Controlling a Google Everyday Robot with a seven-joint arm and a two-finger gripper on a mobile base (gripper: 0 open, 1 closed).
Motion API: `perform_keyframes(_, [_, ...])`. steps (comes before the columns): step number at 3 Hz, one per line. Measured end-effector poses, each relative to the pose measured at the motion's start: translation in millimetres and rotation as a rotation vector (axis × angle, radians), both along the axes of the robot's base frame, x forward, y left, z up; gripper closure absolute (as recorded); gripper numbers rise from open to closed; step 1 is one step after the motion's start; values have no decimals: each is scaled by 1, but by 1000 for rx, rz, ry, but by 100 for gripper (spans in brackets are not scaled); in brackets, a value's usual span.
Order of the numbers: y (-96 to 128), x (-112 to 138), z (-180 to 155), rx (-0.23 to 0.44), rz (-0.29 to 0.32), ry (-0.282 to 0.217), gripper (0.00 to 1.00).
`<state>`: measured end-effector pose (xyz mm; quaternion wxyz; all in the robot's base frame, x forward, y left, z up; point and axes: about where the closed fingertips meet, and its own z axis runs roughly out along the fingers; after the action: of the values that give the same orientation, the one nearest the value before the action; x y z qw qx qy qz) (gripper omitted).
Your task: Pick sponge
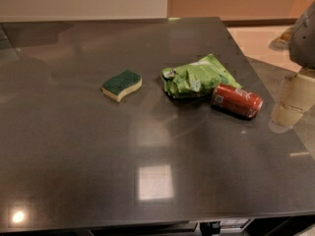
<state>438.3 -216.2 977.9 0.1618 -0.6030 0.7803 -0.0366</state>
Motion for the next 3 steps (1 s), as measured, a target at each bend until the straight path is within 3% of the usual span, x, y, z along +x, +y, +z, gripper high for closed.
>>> perform_keyframes(2, [4,3,2,5,19,1,0])
perform_keyframes(3, [23,17,-2,19,80,-11,0])
